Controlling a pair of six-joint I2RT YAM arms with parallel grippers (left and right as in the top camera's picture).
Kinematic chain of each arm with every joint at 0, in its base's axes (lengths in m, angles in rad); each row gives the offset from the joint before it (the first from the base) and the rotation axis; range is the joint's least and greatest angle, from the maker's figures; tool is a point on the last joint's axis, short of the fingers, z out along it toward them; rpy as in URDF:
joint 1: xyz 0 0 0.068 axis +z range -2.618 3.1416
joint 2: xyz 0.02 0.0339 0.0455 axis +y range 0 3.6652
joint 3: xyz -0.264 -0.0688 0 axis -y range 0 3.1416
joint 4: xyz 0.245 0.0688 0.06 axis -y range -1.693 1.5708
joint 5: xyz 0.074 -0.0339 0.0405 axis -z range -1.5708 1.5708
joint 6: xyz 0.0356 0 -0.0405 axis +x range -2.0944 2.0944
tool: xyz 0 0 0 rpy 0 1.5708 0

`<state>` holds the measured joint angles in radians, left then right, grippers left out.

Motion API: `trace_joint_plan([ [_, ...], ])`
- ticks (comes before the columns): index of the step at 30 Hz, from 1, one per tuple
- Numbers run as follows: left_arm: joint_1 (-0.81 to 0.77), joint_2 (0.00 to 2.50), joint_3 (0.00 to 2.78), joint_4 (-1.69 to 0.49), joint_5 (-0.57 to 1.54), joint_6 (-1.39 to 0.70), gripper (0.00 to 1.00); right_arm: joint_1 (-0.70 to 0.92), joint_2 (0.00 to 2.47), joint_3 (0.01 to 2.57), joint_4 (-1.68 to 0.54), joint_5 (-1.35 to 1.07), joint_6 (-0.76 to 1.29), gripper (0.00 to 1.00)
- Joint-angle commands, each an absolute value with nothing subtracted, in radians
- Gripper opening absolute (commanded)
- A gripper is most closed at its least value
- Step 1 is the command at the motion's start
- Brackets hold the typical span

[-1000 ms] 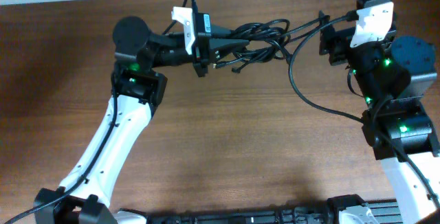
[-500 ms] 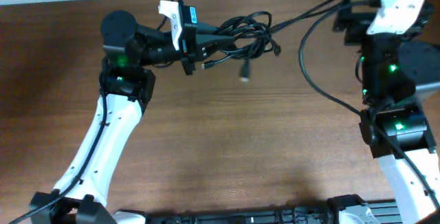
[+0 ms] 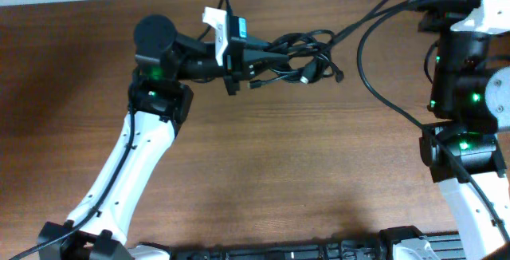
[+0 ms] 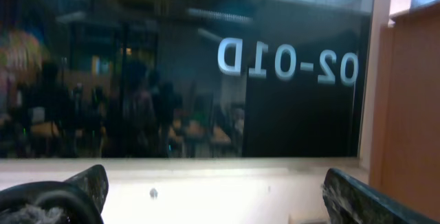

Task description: Untangle cables

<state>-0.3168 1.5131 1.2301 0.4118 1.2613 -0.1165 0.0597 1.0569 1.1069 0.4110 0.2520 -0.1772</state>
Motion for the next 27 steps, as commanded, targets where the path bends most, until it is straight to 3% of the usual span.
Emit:
trace_joint_plan([
  [1, -0.340, 1.500, 1.233, 0.410, 1.311, -0.104, 0.00, 0.038, 1.046, 1.132, 0.445, 0.325, -0.153, 0.98],
  [6, -0.341, 1.500, 1.233, 0.443, 1.291, -0.104, 0.00, 0.039, 1.058, 1.132, 0.197, 0.315, -0.152, 0.98],
  [14, -0.340, 1.500, 1.233, 0.516, 1.093, -0.136, 0.00, 0.039, 1.059, 1.132, -0.300, -0.184, -0.135, 0.99],
  [21, -0.340, 1.500, 1.233, 0.540, 1.141, -0.153, 0.00, 0.039, 1.060, 1.132, -0.319, -0.254, -0.066, 0.99],
  [27, -0.339, 1.500, 1.233, 0.537, 0.948, -0.293, 0.00, 0.037, 1.060, 1.132, -0.411, -0.214, 0.446, 0.99],
])
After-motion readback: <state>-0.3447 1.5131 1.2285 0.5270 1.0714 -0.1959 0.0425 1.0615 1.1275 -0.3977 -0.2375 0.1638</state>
